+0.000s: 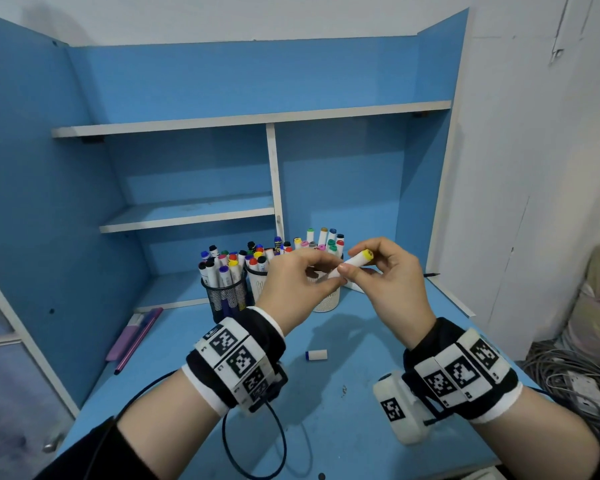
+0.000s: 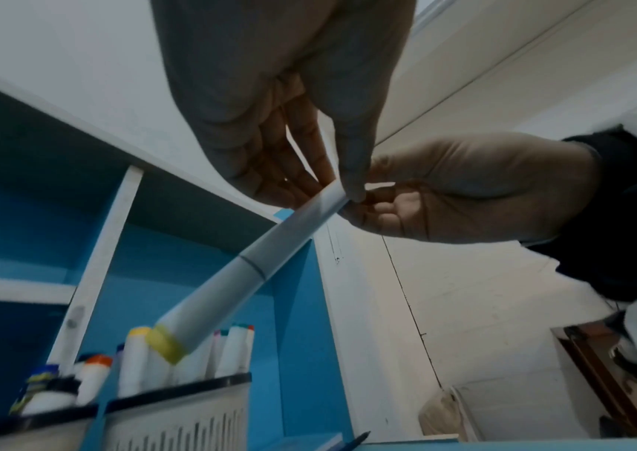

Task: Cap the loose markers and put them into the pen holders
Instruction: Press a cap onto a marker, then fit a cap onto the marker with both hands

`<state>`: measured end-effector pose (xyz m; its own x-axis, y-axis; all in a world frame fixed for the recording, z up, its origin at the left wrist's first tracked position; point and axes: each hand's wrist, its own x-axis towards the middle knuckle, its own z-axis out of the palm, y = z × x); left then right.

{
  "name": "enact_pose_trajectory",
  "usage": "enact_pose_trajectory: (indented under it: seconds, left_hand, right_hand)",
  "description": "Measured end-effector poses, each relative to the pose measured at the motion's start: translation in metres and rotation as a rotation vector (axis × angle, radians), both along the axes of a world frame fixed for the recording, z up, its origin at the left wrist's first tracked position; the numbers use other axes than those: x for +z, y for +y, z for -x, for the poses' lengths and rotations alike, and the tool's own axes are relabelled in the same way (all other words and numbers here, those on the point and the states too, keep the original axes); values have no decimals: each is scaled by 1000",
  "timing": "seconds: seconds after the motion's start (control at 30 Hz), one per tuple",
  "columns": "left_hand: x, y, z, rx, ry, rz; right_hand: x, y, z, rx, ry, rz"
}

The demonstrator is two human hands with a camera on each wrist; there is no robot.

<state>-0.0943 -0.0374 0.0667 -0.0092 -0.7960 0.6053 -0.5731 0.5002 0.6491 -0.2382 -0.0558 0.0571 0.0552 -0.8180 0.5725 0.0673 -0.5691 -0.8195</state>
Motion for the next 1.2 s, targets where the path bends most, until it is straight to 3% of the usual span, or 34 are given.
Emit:
enact_pose_trajectory:
  seconds: [0.2, 0.3, 0.37, 0.47, 0.67, 0.77, 1.03, 1.2]
  left_hand:
    - [5, -12, -2, -16, -88, 72]
    - [12, -19, -12, 38, -44, 48]
    - [20, -24, -20, 41, 5, 51]
    - [34, -37, -31, 78, 19, 77]
    - [44, -72, -39, 176, 102, 141]
    - [41, -86, -40, 180, 166, 131]
    - [17, -105, -37, 177, 73, 95]
    - [1, -118, -32, 181, -33, -65]
  right_hand:
    - [9, -11, 7, 37, 27, 5]
    - [11, -23, 15, 46, 23, -31]
    - [5, -41, 21, 14, 113, -110]
    - [-11, -78, 29, -48, 441, -233]
    - [-40, -134, 38, -122, 1349, -294]
    - [-46, -146, 39, -120, 1566, -315]
    - [-56, -166, 41, -84, 1683, -251]
    - [-59, -169, 41, -78, 1703, -263]
